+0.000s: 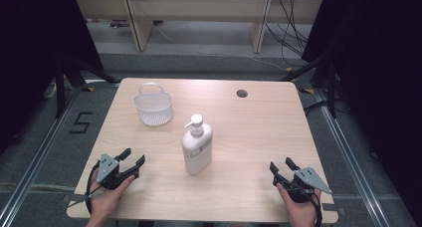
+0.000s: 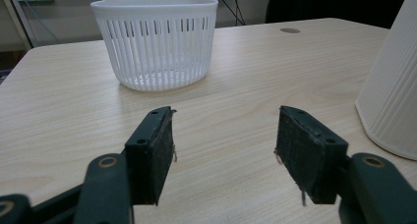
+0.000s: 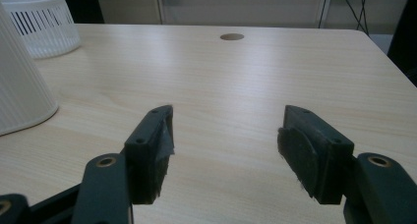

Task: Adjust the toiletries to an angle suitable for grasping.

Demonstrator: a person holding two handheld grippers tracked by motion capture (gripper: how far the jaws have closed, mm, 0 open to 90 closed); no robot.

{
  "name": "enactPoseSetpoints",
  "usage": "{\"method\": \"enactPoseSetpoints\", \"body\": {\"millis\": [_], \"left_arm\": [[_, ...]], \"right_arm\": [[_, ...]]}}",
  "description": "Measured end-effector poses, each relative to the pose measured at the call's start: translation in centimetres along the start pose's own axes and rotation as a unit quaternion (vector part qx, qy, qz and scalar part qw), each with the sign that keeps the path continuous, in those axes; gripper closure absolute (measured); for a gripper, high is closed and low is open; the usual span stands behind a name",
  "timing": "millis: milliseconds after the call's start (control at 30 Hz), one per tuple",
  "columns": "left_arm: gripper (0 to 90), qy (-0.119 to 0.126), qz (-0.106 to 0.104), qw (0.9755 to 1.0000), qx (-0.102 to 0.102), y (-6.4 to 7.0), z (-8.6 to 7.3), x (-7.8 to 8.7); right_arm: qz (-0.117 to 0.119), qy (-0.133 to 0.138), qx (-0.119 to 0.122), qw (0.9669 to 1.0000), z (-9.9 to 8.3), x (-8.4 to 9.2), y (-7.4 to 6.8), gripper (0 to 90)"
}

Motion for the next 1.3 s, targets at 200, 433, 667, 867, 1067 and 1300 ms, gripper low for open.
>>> {"method": "enactPoseSetpoints", "body": {"millis": [200, 433, 667, 867, 1067, 1300], "left_arm": [[66.3, 0.015, -0.027, 0.9993, -0.02, 1.2, 0.6, 0.8], [89.3, 0.05, -0.075, 0.9957, -0.019, 5.1, 3.8, 2.3], [89.7, 0.071, -0.147, 0.9864, -0.013, 10.2, 6.8, 3.2], [89.8, 0.076, -0.204, 0.9752, -0.038, 14.1, 8.8, 3.0], [89.9, 0.068, -0.219, 0.9716, -0.059, 16.1, 9.5, 1.1], [89.9, 0.056, -0.205, 0.9749, -0.066, 16.2, 9.6, -0.8]], "right_arm": [[-0.003, 0.001, 0.012, 0.9999, 0.0, -0.2, 0.0, 41.2], [-0.01, -0.012, 0.005, 0.9999, -0.1, 0.0, -0.1, 42.1], [-0.008, -0.015, -0.019, 0.9997, -0.2, 0.0, -0.3, 42.3], [0.007, -0.011, 0.003, 0.9999, 0.0, -0.2, -0.1, 42.3], [-0.007, -0.003, 0.009, 0.9999, 0.1, -0.4, 0.1, 42.2], [-0.003, -0.004, 0.007, 1.0, 0.1, -0.3, 0.1, 42.1]]}}
Point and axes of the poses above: each handheld gripper's, and its own axes: x roughly backward along the jaws, z roughly out of its top, y roughly to its right, the point moved 7 cm from there along -x, roughly forward along the jaws, and after that the axes turned 10 degrees about -x, right-handed, at the moved point
